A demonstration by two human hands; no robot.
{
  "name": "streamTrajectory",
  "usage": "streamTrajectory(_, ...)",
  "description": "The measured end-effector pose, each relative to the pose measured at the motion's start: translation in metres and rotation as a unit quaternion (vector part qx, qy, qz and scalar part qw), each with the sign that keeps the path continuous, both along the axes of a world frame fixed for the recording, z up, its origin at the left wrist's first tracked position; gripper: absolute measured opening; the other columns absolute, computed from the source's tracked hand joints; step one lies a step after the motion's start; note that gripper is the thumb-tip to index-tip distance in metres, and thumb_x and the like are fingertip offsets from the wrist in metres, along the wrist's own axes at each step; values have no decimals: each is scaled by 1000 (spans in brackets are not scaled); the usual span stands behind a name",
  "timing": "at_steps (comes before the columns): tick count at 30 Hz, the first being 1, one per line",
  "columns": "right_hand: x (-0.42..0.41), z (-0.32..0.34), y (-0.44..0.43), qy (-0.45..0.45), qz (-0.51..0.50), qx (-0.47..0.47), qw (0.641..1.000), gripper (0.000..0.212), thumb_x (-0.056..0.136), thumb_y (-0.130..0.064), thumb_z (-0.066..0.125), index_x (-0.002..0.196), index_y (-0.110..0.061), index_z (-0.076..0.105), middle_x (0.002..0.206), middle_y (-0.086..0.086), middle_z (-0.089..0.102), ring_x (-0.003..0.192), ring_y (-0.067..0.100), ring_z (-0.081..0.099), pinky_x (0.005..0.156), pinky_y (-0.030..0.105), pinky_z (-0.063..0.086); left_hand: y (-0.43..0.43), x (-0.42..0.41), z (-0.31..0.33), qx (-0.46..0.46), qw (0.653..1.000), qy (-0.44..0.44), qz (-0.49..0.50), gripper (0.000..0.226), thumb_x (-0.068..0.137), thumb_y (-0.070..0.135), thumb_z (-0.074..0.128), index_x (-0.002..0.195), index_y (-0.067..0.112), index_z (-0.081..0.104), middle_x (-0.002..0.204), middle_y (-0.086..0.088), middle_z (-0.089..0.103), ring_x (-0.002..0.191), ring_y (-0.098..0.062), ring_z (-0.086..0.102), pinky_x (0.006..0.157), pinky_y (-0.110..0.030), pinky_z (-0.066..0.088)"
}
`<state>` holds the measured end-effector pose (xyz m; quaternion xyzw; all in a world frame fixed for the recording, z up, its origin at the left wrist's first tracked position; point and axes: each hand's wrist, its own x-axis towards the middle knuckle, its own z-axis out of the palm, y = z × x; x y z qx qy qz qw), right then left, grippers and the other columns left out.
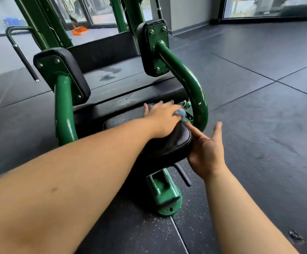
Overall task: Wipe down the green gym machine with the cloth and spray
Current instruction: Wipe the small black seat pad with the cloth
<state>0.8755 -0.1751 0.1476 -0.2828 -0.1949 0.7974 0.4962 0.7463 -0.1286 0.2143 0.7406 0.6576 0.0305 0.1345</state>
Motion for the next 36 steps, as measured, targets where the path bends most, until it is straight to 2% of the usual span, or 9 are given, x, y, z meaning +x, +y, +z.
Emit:
streamTrajectory(7,27,-9,-13,-86,-73,-27,993,65,98,-60,24,125,-15,62,127,2,65,127,16,52,115,40,29,-23,-20,-8,-4,990,-114,-84,43,77,58,34,115,52,55,132,10,54,130,-17,41,112,-42,28)
streamTrajectory(12,34,19,-7,-77,-120,16,990,54,100,-53,28,113,-21,69,124,-2,67,124,15,54,111,39,33,-80,-9,13,-25,980,-123,-153,57,62,54,35,114,51,58,146,20,40,141,-5,24,117,-41,18)
streamTrajectory(16,24,54,-17,-159,-132,106,973,39,98,-47,43,105,-22,73,124,-5,67,123,9,56,113,37,33,-94,-16,33,-87,904,-418,-20,52,75,36,44,124,52,50,153,10,31,141,-2,20,112,-25,24)
streamTrajectory(18,16,70,-27,-322,-67,225,917,28,89,-46,57,108,-32,73,136,-10,58,131,1,45,116,35,29,-88,-47,33,49,892,-430,130,46,87,36,46,132,44,49,141,5,46,123,-10,43,96,-13,31)
streamTrajectory(21,-3,71,-35,-662,144,339,652,55,93,-54,50,145,-41,37,160,-10,19,150,11,2,121,45,-1,-77,-100,15,74,938,-172,290,44,100,28,38,144,32,40,144,-2,45,129,-23,42,107,-28,30)
streamTrajectory(23,-21,71,-37,-752,150,328,552,55,99,-52,35,151,-34,26,163,-5,8,150,21,-7,118,47,-5,-75,-114,-7,-7,954,-100,283,47,102,34,32,149,30,30,160,-1,15,146,-25,17,119,-44,9)
streamTrajectory(27,-53,66,-12,-802,113,298,506,51,101,-25,31,151,-15,26,161,12,15,148,33,6,119,44,12,-73,-115,-28,21,942,-164,294,46,103,34,32,149,30,31,162,5,6,148,-23,4,120,-43,2)
streamTrajectory(31,-75,77,36,-797,198,263,506,80,91,-5,33,153,-41,-2,161,15,8,146,36,17,111,46,27,-66,-121,-30,-8,954,-122,274,49,104,36,24,152,29,20,162,3,-2,148,-23,-7,117,-46,-5)
streamTrajectory(36,-99,85,92,-770,214,259,542,64,92,-6,39,152,-20,23,144,19,45,130,34,44,101,34,37,-63,-125,-34,2,953,-142,269,49,104,35,25,152,30,19,162,4,-2,148,-22,-6,118,-47,-3)
